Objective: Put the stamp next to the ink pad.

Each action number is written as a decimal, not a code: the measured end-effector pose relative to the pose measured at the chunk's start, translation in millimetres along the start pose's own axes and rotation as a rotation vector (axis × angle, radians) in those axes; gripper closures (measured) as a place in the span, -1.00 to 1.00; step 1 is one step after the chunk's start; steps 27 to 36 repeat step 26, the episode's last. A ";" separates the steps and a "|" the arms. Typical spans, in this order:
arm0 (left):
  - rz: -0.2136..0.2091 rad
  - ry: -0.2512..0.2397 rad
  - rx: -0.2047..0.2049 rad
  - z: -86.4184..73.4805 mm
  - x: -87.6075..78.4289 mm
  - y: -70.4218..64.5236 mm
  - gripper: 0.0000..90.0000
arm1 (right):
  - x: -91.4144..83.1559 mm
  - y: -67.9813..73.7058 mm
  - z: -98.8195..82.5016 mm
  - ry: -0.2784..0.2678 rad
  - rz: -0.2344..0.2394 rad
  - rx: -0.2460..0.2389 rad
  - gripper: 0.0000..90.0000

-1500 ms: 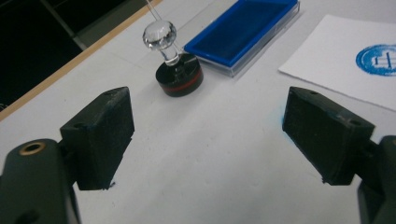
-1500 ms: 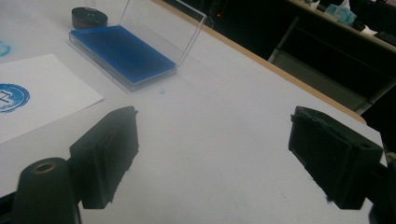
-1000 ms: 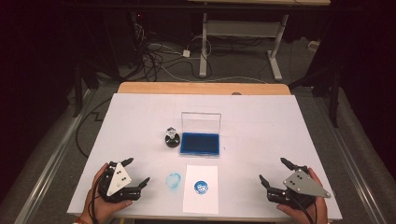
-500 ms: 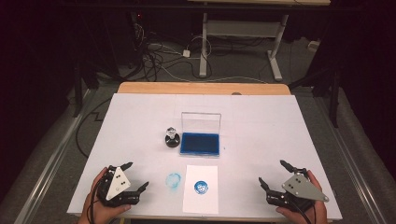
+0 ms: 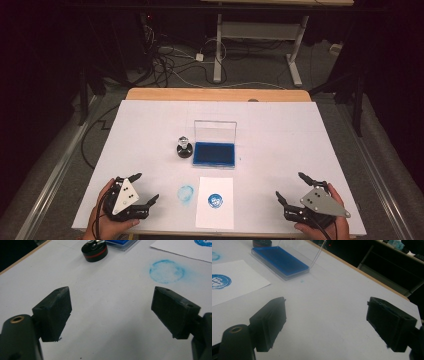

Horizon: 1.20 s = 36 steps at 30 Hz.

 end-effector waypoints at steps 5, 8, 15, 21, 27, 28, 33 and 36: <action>-0.001 0.007 0.002 -0.6 0.6 0.1 -0.64 | 0.1 0.2 -0.3 0.001 0.003 0.001 -0.64; -0.001 0.007 -0.001 -0.6 0.6 0.4 -0.64 | 0.8 0.5 -0.4 0.001 0.006 -0.001 -0.64; 0.002 0.010 -0.005 -0.6 2.0 1.5 -0.64 | 1.7 0.0 -1.6 0.006 0.013 -0.001 -0.64; -0.003 0.014 -0.004 -0.4 2.7 1.7 -0.64 | 1.9 -1.0 -2.5 0.008 0.014 -0.002 -0.64; -0.002 0.012 -0.010 0.6 4.1 2.5 -0.64 | 2.1 -1.0 -2.9 0.009 0.015 0.002 -0.64; -0.002 0.012 -0.010 0.6 4.1 2.5 -0.64 | 2.1 -1.0 -2.9 0.009 0.015 0.002 -0.64; -0.002 0.012 -0.010 0.6 4.1 2.5 -0.64 | 2.1 -1.0 -2.9 0.009 0.015 0.002 -0.64; -0.002 0.012 -0.010 0.6 4.1 2.5 -0.64 | 2.1 -1.0 -2.9 0.009 0.015 0.002 -0.64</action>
Point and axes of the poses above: each handheld gripper's, and its own axes: x roughly forward along the jaws, z roughly out of its top, y roughly to its left, the point moved 7 cm from there along x, roughly forward along the jaws, and after that the axes turned 12 degrees about -y, right-handed, at the moved point
